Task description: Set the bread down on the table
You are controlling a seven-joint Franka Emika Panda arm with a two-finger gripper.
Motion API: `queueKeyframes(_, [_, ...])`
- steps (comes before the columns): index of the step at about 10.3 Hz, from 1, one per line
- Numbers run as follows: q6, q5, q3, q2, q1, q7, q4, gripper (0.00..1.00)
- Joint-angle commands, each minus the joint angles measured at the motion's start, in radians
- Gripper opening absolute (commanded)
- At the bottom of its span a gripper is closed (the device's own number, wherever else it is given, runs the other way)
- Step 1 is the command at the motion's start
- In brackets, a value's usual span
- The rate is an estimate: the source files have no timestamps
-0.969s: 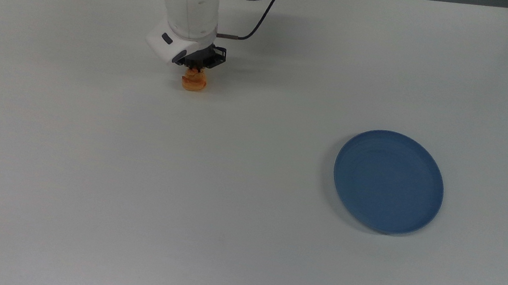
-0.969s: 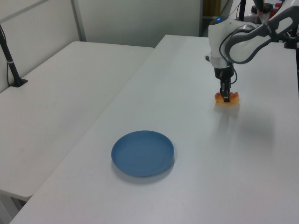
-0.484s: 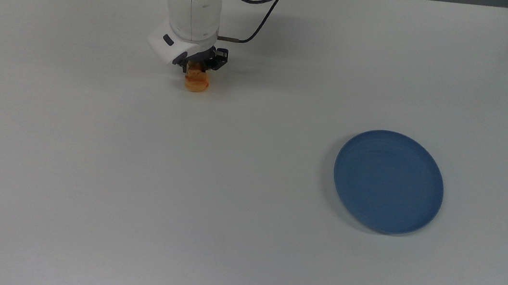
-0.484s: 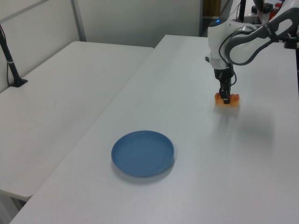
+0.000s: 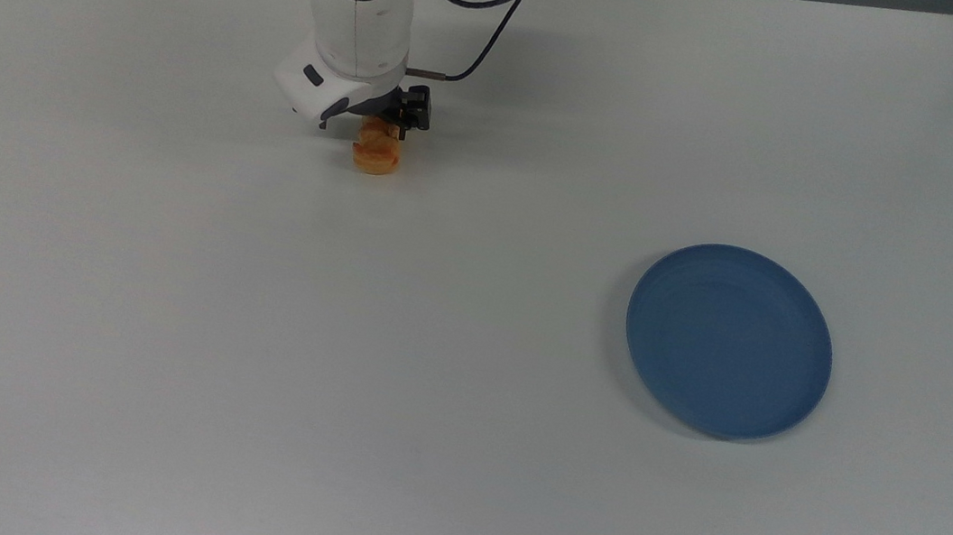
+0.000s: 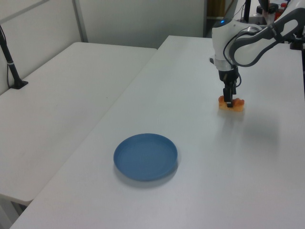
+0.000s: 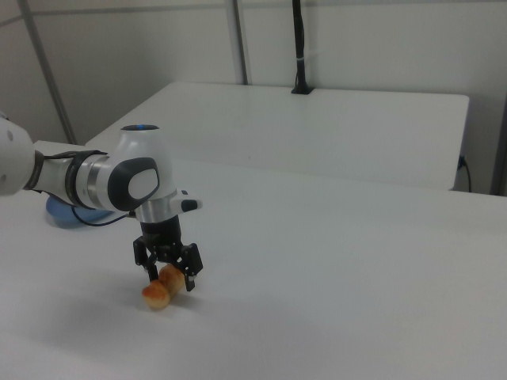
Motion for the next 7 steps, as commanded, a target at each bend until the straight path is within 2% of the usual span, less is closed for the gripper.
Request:
queueKeyframes(1, [-0.030, -0.012, -0.001, -0.026, -0.007, -0.015, -0.006, 1.00])
queueKeyframes(4, [-0.035, 0.001, -0.001, -0.130, -0.035, -0.018, -0.004, 1.00])
queueKeyframes(7, [-0.273, 0.007, -0.003, -0.228, -0.066, -0.016, 0.130, 1.00])
